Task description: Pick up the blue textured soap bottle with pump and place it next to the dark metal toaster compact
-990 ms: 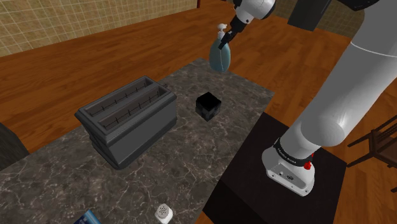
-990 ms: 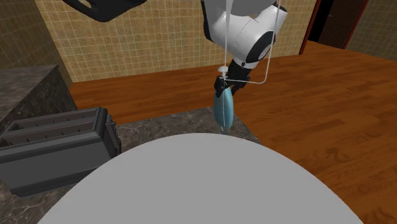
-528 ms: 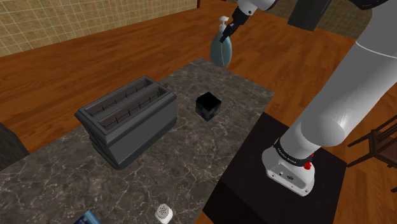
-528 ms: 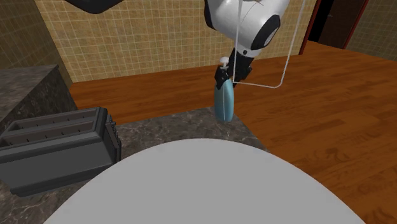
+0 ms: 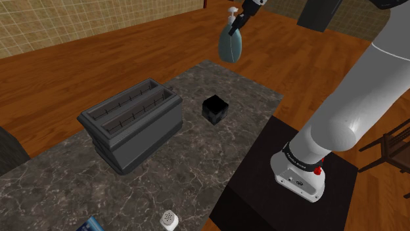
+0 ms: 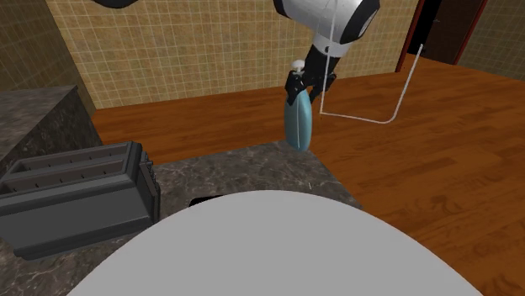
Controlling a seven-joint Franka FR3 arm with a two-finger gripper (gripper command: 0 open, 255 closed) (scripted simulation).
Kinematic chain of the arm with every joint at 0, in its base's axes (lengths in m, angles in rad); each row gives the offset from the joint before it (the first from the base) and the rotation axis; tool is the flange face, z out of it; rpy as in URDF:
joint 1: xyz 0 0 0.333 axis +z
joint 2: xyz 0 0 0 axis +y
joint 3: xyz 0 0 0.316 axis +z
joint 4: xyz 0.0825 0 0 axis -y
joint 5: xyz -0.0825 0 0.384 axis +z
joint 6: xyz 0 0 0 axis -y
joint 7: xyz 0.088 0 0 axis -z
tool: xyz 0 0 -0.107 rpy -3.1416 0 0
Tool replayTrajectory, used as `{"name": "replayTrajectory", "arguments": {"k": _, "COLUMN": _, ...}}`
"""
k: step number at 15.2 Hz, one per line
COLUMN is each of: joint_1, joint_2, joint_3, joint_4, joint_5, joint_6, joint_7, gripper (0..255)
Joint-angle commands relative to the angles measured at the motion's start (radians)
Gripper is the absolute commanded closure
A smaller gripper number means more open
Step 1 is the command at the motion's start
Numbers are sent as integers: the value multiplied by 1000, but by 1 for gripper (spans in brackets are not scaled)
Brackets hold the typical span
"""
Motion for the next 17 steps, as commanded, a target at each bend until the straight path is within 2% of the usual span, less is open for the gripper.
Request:
{"name": "replayTrajectory", "arguments": {"k": 1, "joint_1": 1, "joint_2": -13, "joint_3": 0, "joint_4": 15, "joint_5": -15, "joint_6": -22, "joint_7": 17, "gripper": 255}}
{"name": "replayTrajectory", "arguments": {"k": 17, "joint_1": -2, "joint_2": -39, "joint_3": -5, "joint_4": 196, "joint_5": -69, "joint_6": -212, "joint_7": 102, "gripper": 255}}
